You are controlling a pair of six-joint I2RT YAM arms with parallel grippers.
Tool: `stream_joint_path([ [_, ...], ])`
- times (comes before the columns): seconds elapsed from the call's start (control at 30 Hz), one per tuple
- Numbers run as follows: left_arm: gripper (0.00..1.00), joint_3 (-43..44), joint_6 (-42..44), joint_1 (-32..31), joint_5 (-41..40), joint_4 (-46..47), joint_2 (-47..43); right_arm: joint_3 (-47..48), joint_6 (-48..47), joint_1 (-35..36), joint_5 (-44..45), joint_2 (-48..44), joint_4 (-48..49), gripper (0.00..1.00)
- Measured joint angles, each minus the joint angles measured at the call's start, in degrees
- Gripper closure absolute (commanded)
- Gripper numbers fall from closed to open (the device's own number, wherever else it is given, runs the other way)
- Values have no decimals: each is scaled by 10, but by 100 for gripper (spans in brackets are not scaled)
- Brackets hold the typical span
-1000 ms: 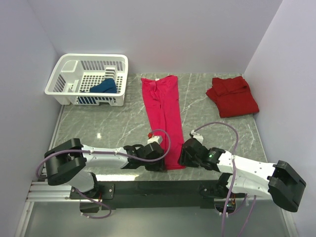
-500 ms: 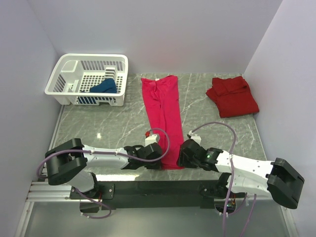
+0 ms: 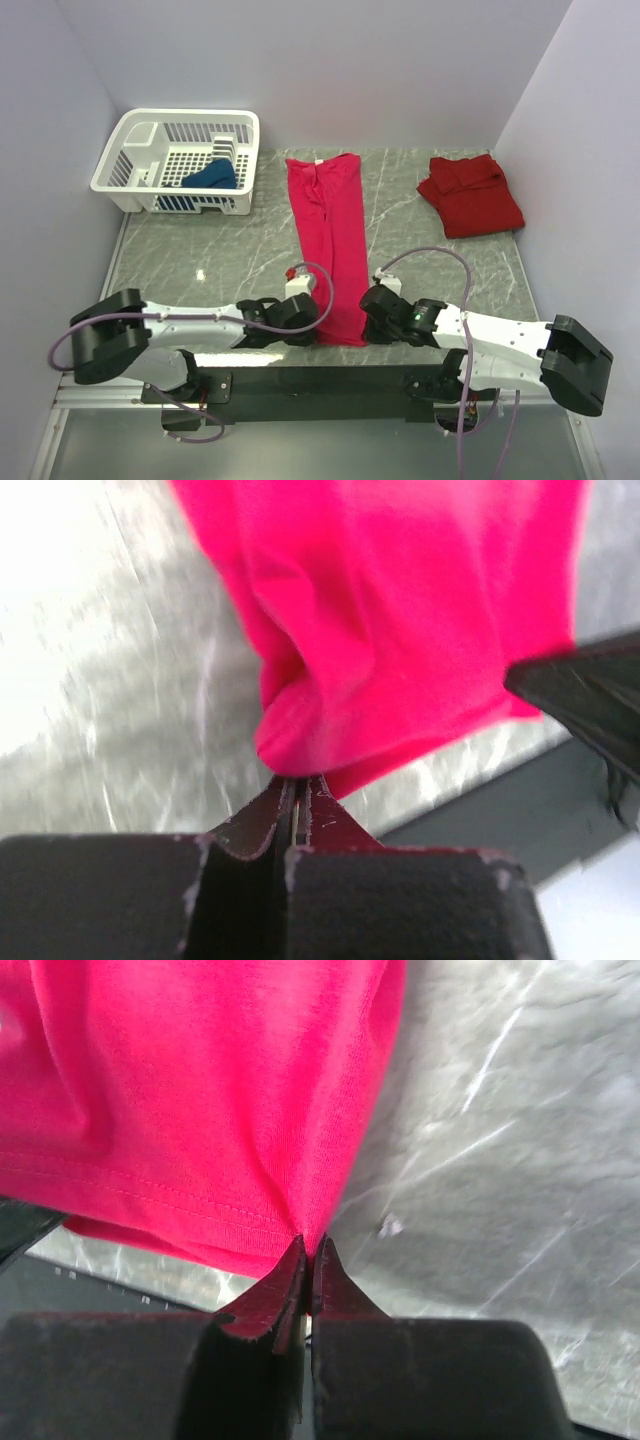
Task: Fold and stack the t-shirts
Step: Fold the tshirt
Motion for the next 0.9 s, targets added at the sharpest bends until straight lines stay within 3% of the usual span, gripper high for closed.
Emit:
stream_joint_path([
  [0.2, 100, -7, 5, -33, 27, -31, -63, 10, 4, 49, -16, -1, -37, 100],
  [0.53, 100, -24, -24, -109, 48, -86, -83, 41, 58, 141, -31, -10, -109, 100],
  [0.73, 100, -27, -46, -104, 6, -111, -133, 95, 65, 139, 2, -13, -138, 100],
  [0.9, 100, -27, -34, -42, -21, -104, -138, 132, 38, 91, 32, 15, -132, 100],
])
